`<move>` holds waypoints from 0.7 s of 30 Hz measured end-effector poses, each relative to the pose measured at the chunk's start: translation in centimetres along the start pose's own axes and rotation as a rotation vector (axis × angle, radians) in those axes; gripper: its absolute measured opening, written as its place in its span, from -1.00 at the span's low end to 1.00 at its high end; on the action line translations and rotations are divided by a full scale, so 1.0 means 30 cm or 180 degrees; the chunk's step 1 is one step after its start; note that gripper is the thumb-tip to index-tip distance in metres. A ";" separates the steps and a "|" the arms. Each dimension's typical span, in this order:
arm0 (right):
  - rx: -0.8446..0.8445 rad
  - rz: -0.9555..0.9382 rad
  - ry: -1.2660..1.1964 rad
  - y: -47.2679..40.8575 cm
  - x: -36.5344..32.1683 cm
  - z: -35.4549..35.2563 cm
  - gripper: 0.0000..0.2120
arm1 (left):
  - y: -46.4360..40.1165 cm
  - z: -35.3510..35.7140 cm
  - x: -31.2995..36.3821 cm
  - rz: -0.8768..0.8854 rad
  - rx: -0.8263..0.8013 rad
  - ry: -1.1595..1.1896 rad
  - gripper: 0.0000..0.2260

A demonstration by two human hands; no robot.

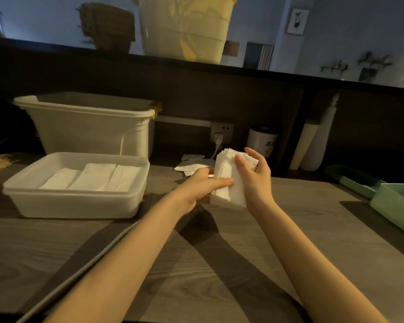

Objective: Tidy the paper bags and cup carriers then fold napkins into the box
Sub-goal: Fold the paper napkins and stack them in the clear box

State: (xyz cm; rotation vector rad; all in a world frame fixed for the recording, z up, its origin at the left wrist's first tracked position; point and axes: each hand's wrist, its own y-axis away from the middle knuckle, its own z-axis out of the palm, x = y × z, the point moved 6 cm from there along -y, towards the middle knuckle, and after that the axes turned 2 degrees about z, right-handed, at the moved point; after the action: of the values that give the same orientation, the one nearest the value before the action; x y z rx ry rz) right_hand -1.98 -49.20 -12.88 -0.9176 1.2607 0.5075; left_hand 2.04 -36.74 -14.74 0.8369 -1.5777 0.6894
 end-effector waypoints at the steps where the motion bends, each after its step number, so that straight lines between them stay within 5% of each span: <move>1: -0.0085 -0.0025 0.0050 -0.004 -0.023 0.018 -0.64 | 0.000 -0.007 0.017 -0.0003 0.0037 0.0050 -0.57; 8: -0.0804 -0.0104 0.0566 -0.001 -0.129 0.215 -0.54 | 0.036 -0.121 0.101 0.0292 0.0582 0.0177 -0.68; 13: -0.1322 0.0606 0.0431 0.006 -0.135 0.381 -0.44 | 0.101 -0.299 0.132 0.0316 0.1104 0.0260 -0.79; 16: -0.2008 0.1149 0.0127 0.062 -0.136 0.498 -0.56 | 0.157 -0.428 0.142 0.0273 0.1399 0.0454 -0.69; 21: -0.2253 0.0928 0.0387 0.121 -0.153 0.681 -0.57 | 0.234 -0.628 0.124 0.0122 0.1488 0.0008 -0.64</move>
State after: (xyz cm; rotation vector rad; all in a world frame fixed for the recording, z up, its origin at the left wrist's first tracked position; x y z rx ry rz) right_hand 5.91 -29.85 -8.94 -1.3697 1.3527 1.1906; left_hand 6.61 -18.03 -7.90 1.1451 -1.4520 1.1107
